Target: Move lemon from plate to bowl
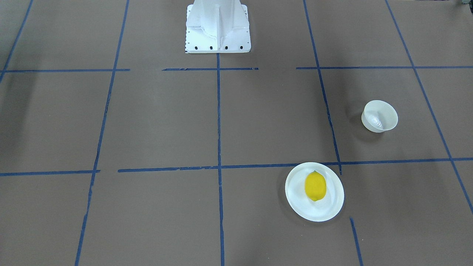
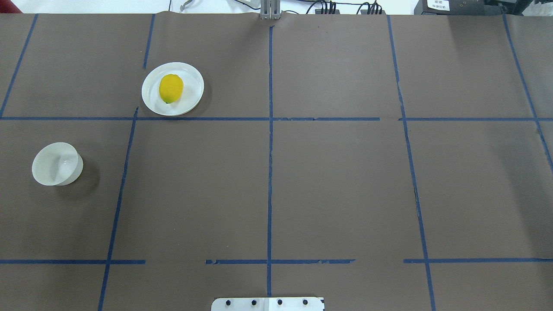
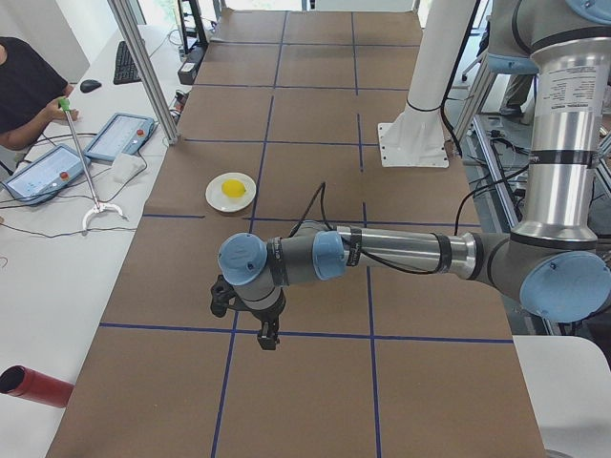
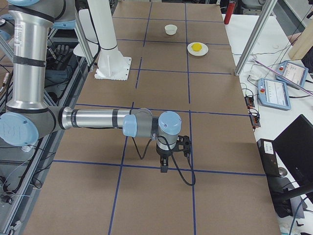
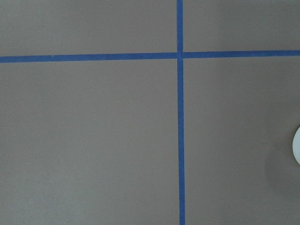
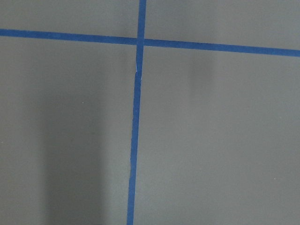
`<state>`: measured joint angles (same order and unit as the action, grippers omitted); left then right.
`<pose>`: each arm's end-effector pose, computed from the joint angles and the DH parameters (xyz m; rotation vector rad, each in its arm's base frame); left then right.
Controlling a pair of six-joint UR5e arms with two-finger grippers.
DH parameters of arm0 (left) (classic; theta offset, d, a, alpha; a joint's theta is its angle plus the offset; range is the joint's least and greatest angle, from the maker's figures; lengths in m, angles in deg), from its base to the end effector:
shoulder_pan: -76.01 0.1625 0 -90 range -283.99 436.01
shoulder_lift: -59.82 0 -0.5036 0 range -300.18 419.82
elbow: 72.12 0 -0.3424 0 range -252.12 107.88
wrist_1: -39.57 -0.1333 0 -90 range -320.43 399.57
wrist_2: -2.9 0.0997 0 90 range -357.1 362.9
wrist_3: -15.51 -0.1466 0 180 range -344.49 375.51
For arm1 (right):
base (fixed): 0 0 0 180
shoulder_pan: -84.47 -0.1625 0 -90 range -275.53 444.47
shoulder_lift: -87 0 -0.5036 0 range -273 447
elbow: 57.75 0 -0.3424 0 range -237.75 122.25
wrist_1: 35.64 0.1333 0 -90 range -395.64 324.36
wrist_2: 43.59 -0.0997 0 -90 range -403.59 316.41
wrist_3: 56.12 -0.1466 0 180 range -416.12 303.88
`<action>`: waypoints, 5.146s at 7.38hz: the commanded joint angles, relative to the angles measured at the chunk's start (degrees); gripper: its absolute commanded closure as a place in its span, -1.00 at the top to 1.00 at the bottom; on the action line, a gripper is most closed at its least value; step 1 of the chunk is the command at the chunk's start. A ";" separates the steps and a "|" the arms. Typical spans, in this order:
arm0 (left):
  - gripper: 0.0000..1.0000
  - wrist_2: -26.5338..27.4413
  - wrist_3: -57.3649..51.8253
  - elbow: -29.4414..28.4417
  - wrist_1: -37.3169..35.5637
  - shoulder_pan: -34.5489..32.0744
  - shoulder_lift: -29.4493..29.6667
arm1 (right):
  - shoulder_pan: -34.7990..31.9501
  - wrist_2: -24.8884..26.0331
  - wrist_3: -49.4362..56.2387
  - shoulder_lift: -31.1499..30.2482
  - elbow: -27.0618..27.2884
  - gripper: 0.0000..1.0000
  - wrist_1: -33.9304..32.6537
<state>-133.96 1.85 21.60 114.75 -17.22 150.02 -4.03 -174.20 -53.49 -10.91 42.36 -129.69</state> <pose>-0.0501 -0.4201 0.7600 -0.0578 0.8330 0.0936 0.0282 -0.3698 0.7626 -0.0239 -0.7091 -0.0576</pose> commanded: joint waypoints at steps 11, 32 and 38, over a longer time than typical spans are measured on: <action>1.00 -0.86 0.37 0.14 16.51 6.16 1.12 | 0.00 0.00 0.00 0.00 0.00 1.00 0.00; 0.96 23.84 50.92 -31.75 46.28 43.74 41.29 | 0.00 0.00 0.00 0.00 0.00 1.00 0.00; -1.00 14.83 50.83 -16.21 45.58 39.81 30.99 | 0.00 0.00 0.00 0.00 0.00 1.00 0.00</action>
<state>-114.55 52.69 -3.82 160.44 24.70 187.72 -4.03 -174.20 -53.49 -10.91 42.36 -129.69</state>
